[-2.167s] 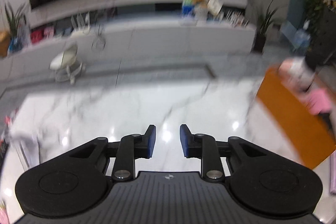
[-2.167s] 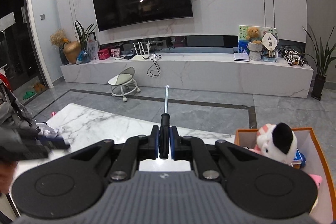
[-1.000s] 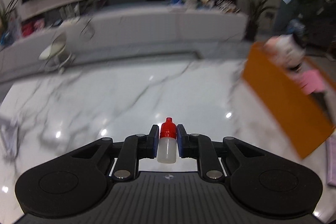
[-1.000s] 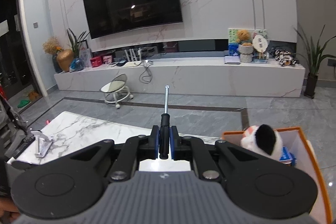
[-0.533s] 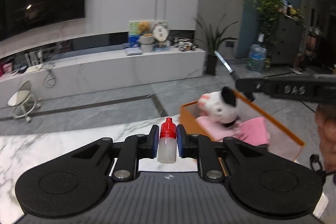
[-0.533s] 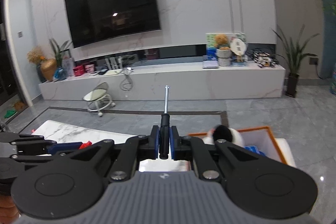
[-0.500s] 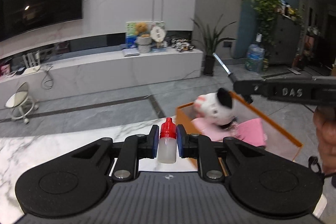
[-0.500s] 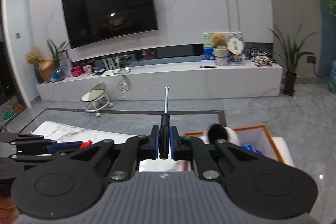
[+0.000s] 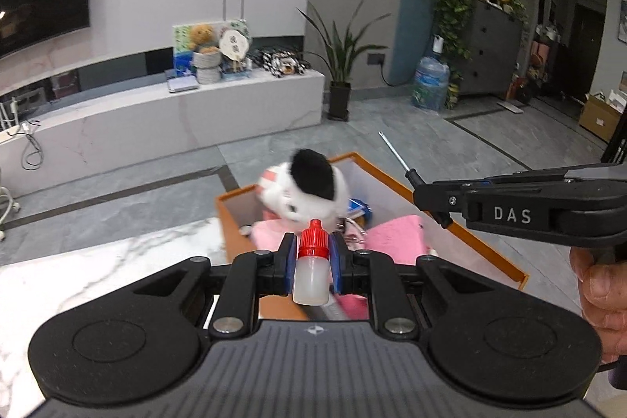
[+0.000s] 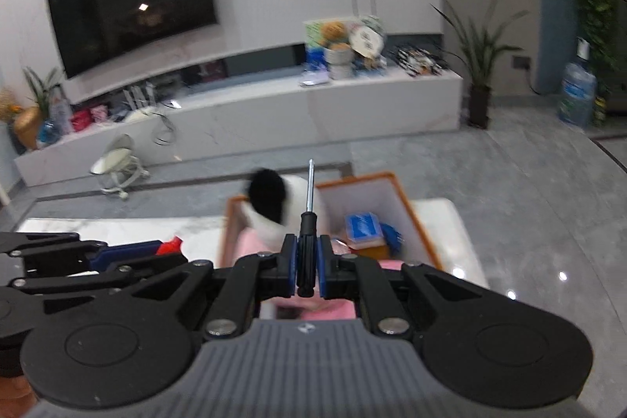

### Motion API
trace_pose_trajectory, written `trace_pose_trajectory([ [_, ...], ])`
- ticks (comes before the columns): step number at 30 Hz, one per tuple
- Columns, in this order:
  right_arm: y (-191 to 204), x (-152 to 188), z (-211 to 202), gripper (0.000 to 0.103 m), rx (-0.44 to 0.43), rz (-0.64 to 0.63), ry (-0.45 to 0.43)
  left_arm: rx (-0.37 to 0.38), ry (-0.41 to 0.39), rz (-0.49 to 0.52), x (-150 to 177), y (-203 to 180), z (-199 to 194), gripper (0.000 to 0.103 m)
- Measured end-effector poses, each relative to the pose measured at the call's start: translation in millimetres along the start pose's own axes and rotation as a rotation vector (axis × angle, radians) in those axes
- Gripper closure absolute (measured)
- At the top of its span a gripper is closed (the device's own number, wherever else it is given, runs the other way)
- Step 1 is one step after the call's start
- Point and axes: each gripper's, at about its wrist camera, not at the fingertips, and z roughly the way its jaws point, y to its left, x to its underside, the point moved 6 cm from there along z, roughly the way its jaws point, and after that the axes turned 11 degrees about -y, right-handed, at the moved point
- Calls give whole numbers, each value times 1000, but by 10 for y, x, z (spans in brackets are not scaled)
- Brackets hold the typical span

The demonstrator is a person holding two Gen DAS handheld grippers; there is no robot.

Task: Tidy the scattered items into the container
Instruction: 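Lower the bottle into the box and open the left tool while the right tool releases the screwdriver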

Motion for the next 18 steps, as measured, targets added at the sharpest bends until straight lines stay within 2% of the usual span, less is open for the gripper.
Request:
trace_pose_trajectory([
  [6,-257,85,69,92,52,30,31,21,28,15,88,-196,180,83],
  [15,-425,315,211,92,48,24,118,5,72,36,203,-305,352,83],
  [18,-477,357,251,86,65,28,142,-1,82,38,235,-322,383,78],
])
